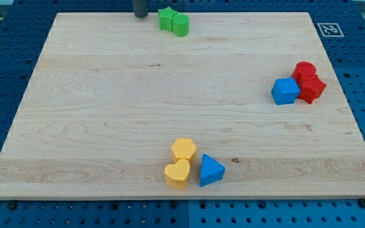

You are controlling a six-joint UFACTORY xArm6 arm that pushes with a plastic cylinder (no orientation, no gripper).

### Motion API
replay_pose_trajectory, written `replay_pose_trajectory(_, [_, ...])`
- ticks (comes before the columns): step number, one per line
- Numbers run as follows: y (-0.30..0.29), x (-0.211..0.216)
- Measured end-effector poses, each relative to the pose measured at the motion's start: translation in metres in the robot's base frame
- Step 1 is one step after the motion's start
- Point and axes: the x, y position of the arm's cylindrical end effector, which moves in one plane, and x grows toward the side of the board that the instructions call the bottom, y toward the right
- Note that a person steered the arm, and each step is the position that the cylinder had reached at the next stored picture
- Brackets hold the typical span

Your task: Move the green blocks slightly towards the blue cube

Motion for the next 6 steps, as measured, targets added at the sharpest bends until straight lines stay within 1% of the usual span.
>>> replay_pose_trajectory(1, [0.019, 0.001])
replay_pose_trajectory(2, [0.054, 0.002])
replay_pose_trajectory(3, [0.063, 0.002])
replay_pose_trajectory(5, [0.043, 0.006])
replay_pose_trajectory(6, [0.046, 0.009])
